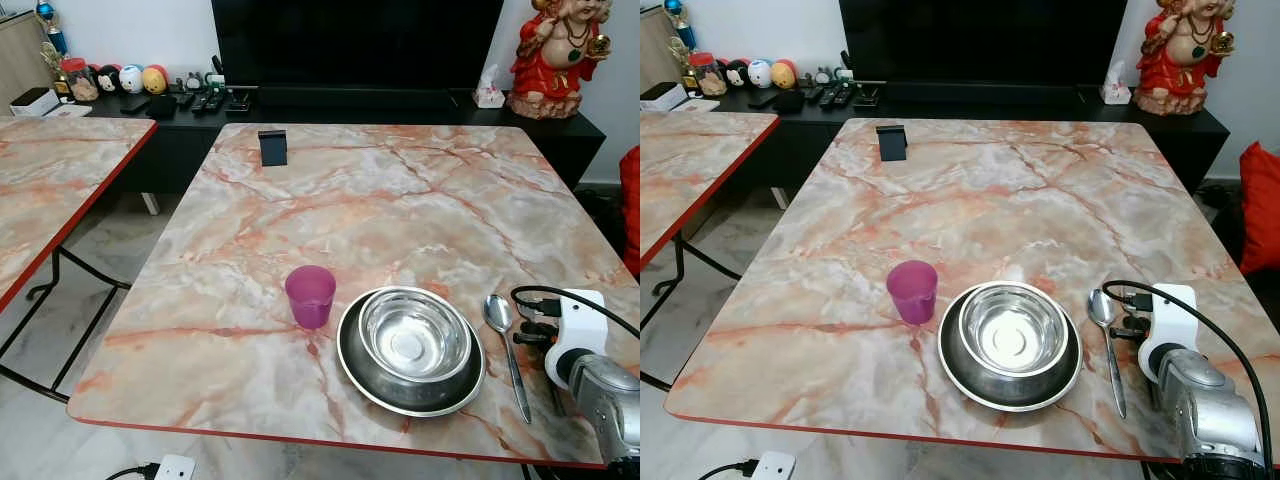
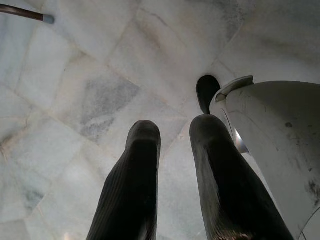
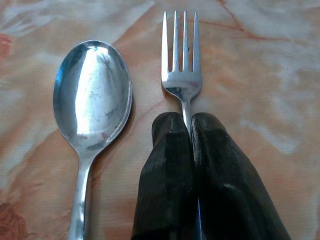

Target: Setting the table

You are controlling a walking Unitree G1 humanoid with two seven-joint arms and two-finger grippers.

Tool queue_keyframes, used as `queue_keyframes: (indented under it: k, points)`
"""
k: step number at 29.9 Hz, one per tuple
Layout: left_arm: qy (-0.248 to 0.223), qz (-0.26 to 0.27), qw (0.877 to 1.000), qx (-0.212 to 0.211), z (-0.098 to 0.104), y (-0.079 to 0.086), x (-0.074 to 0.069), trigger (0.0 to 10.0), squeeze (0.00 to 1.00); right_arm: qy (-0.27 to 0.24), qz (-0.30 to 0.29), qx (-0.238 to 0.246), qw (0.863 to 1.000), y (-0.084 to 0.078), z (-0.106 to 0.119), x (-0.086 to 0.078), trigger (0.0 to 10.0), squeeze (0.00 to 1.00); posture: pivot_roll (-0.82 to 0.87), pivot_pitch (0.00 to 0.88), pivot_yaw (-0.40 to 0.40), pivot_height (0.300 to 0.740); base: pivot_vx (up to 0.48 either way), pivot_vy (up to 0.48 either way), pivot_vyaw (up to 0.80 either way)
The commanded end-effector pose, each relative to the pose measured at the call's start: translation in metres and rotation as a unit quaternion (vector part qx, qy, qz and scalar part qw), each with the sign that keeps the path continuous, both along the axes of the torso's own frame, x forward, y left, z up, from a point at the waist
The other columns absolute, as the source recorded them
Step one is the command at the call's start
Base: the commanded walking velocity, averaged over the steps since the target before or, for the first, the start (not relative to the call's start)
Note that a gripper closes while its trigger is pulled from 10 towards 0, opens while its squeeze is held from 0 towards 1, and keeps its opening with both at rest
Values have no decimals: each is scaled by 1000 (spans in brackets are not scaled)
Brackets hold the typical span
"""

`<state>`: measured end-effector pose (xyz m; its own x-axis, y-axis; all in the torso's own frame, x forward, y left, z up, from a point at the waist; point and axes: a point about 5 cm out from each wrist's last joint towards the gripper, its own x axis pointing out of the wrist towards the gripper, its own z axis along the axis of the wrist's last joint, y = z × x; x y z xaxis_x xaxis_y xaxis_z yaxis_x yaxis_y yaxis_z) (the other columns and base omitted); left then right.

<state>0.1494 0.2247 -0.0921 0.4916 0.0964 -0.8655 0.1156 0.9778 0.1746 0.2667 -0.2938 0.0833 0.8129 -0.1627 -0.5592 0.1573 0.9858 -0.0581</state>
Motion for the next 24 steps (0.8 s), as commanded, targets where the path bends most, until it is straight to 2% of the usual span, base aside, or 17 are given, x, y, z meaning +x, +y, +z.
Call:
queue_keyframes:
  k: [1,10,16,17,18,19,23,24]
  points:
    - [4,0,1000,4,0,5,-2,10000,0,4,12,7,1000,7,-2,1,10000,478,-22,0,25,727,0,0,0]
    - [5,-2,1000,4,0,5,-2,10000,0,2,16,7,1000,10,-2,3,10000,443,-18,0,25,727,0,0,0]
    - [5,-2,1000,4,0,5,-2,10000,0,2,18,8,1000,10,-2,3,10000,471,-17,0,24,727,0,0,0]
    - [5,-2,1000,5,1,5,-2,10000,0,2,18,9,1000,11,-2,3,10000,863,-17,0,25,727,0,0,0]
    - [5,-3,1000,5,1,5,-2,10000,0,2,19,9,1000,11,-2,3,10000,863,-17,0,25,727,0,0,0]
    - [5,-2,1000,5,1,5,-2,10000,0,2,19,9,1000,11,-2,3,10000,1000,-16,0,25,727,0,0,0]
    - [5,-2,1000,5,1,6,-1,10000,0,2,16,8,1000,11,-3,3,10000,992,-18,0,27,727,0,0,0]
    - [5,-3,1000,5,1,6,-1,10000,0,2,16,8,1000,11,-2,3,10000,608,-18,0,28,727,0,0,0]
